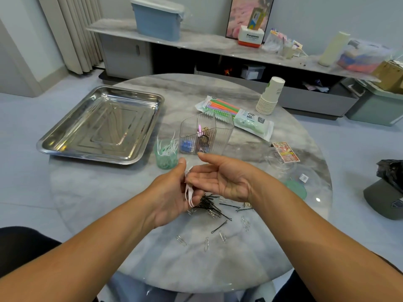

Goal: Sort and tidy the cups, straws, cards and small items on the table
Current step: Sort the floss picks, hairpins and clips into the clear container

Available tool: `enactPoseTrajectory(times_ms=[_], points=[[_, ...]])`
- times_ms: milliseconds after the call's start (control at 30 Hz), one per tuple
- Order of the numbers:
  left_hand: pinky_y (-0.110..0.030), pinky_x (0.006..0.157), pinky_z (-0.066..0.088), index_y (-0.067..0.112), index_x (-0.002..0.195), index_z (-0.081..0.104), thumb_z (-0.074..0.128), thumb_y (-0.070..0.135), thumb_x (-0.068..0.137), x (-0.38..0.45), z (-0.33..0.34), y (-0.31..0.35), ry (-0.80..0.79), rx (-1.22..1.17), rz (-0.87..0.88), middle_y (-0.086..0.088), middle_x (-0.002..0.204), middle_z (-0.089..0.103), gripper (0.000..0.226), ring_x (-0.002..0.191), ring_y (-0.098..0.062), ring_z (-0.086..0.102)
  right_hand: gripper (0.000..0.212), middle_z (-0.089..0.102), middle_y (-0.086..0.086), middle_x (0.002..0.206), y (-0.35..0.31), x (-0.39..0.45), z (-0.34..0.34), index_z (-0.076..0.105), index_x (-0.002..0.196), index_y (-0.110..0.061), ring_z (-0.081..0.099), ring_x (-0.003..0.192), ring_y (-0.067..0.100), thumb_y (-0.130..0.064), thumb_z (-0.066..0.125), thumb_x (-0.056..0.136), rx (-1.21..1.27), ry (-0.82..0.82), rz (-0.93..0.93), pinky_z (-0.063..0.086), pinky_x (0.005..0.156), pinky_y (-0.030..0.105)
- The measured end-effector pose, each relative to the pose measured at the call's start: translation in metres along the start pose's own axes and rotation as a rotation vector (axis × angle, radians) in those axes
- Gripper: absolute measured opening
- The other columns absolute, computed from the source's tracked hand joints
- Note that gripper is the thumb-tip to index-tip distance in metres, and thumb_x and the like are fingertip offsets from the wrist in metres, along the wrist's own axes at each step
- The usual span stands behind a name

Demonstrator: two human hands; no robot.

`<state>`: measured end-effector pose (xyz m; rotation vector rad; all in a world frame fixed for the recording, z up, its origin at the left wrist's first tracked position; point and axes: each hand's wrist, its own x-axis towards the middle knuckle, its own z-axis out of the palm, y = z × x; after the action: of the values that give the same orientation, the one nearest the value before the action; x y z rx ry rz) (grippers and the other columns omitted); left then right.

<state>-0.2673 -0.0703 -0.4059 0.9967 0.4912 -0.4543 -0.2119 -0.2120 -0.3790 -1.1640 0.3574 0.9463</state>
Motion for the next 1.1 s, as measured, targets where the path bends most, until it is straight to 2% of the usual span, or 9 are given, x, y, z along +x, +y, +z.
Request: enactPoseTrajectory(times_ms=[133,267,333,433,533,700,833,967,1100], points=[[-0.021,0.044,0.049,0.004,0.124,0.061,0.040,0.046,0.106,-0.003,-0.009,0.010,0.065,-0.067,0.041,-0.007,0.074,0.061,0.051,0.057,-0.015,0.055,0.025,0.075,0.020,0.084,-0.001,0.009,0.001,0.066,0.106,0.005,0.075,0.066,0.022,-0.019,0.066,0.098,-0.144,0.132,-0.170,0.059,0.051,0.026],[-0.020,0.052,0.047,0.003,0.123,0.062,0.039,0.042,0.108,-0.003,-0.026,0.027,0.161,-0.098,0.162,-0.006,0.077,0.061,0.048,0.061,-0.012,0.052,0.011,0.073,-0.001,0.074,0.006,0.017,-0.005,0.074,0.087,-0.012,0.063,0.058,0.007,-0.021,0.081,0.085,-0.787,0.410,-0.416,0.046,0.049,0.019],[-0.020,0.052,0.048,0.005,0.117,0.061,0.039,0.042,0.108,-0.004,-0.030,0.034,0.200,-0.128,0.203,-0.006,0.076,0.060,0.043,0.061,-0.012,0.052,0.021,0.072,-0.007,0.067,0.019,0.021,0.000,0.076,0.078,-0.016,0.063,0.061,0.007,-0.033,0.089,0.076,-1.115,0.401,-0.394,0.048,0.057,0.023],[-0.019,0.050,0.049,0.010,0.112,0.058,0.039,0.041,0.109,-0.005,-0.032,0.038,0.242,-0.166,0.235,-0.006,0.074,0.056,0.037,0.061,-0.013,0.051,0.037,0.072,-0.004,0.069,0.042,0.029,0.016,0.072,0.076,-0.016,0.068,0.070,0.015,-0.049,0.088,0.070,-1.442,0.413,-0.322,0.053,0.062,0.031],[-0.019,0.050,0.051,0.011,0.112,0.057,0.038,0.041,0.109,-0.006,-0.033,0.037,0.254,-0.172,0.248,-0.005,0.072,0.054,0.035,0.061,-0.014,0.050,0.039,0.069,-0.003,0.075,0.053,0.036,0.024,0.066,0.076,-0.017,0.064,0.074,0.020,-0.053,0.082,0.073,-1.618,0.513,-0.348,0.038,0.054,0.027],[-0.023,0.054,0.054,0.013,0.113,0.054,0.043,0.040,0.108,-0.005,-0.037,0.037,0.280,-0.195,0.246,-0.005,0.072,0.054,0.029,0.062,-0.015,0.054,0.016,0.069,0.003,0.079,0.048,0.038,0.020,0.066,0.078,-0.014,0.064,0.075,0.028,-0.025,0.075,0.084,-1.629,0.546,-0.273,0.041,0.059,0.027],[-0.026,0.060,0.057,0.013,0.113,0.053,0.041,0.041,0.108,-0.004,-0.041,0.034,0.267,-0.202,0.216,-0.006,0.073,0.054,0.031,0.064,-0.017,0.055,0.026,0.045,0.002,0.057,0.041,0.035,0.010,0.049,0.062,-0.015,0.043,0.058,0.024,-0.017,0.067,0.081,-1.514,0.496,-0.242,0.035,0.055,0.027],[-0.034,0.078,0.057,0.010,0.104,0.057,0.040,0.044,0.108,-0.001,-0.040,0.030,0.277,-0.197,0.181,-0.008,0.077,0.059,0.038,0.070,-0.020,0.062,0.022,0.055,0.005,0.064,0.023,0.028,0.003,0.063,0.068,-0.010,0.047,0.059,0.019,-0.019,0.077,0.082,-1.235,0.462,-0.255,0.040,0.059,0.025],[-0.038,0.083,0.057,0.009,0.102,0.059,0.040,0.047,0.107,0.001,-0.036,0.024,0.263,-0.182,0.136,-0.013,0.084,0.063,0.044,0.079,-0.025,0.066,0.018,0.060,0.000,0.054,0.005,0.016,-0.008,0.073,0.079,-0.007,0.045,0.041,0.010,-0.019,0.088,0.078,-0.929,0.434,-0.205,0.037,0.039,0.018]])
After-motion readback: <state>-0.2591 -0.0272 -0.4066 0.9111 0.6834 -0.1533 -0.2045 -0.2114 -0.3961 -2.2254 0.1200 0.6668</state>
